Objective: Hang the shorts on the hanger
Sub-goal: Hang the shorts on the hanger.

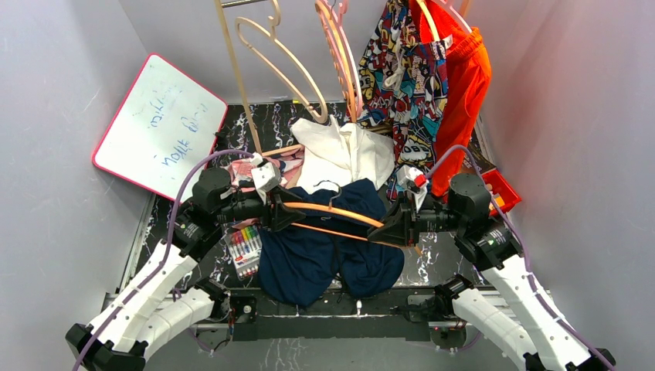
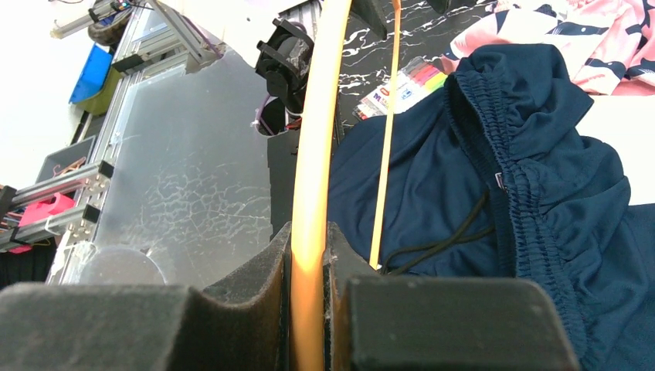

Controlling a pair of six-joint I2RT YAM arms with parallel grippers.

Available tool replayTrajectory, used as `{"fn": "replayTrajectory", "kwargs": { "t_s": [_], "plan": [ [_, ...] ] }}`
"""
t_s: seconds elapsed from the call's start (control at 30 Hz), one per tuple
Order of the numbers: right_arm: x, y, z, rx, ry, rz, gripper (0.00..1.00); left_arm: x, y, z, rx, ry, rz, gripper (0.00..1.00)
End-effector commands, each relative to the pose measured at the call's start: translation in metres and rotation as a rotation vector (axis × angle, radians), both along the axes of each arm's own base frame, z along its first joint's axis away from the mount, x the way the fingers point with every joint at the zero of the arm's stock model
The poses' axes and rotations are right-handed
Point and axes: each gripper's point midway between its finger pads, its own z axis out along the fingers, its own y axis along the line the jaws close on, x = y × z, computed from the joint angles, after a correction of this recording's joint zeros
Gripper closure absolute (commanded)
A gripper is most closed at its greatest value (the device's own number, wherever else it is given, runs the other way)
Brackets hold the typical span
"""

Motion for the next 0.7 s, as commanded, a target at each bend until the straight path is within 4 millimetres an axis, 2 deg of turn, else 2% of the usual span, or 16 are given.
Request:
{"fn": "replayTrajectory", "kwargs": {
  "t_s": [0.0,0.17,0.27,0.33,0.53,0.67],
  "plan": [
    [-0.007,0.002,0.03,0.068,-0.084,0.041,0.95,0.02,0.004,0.0,-0.014,-0.026,0.107,1.0],
    [-0.007,0.002,0.034,0.072,-0.078,0.04,0.87,-0.002,-0.004,0.004,-0.075,-0.023,-0.008,1.0],
    [-0.008,0.002,0.037,0.075,-0.074,0.044,0.71,-0.016,-0.008,0.006,-0.111,-0.004,-0.074,1.0],
    [-0.008,0.002,0.037,0.076,-0.07,0.048,0.65,-0.022,-0.01,0.009,-0.134,0.014,-0.107,1.0],
    [-0.008,0.004,0.041,0.102,-0.063,0.049,0.49,-0.028,-0.012,0.013,-0.154,0.027,-0.134,1.0],
    [-0.001,0.006,0.049,0.112,-0.079,0.025,0.45,-0.029,-0.012,0.018,-0.165,0.024,-0.138,1.0]
  ]
}}
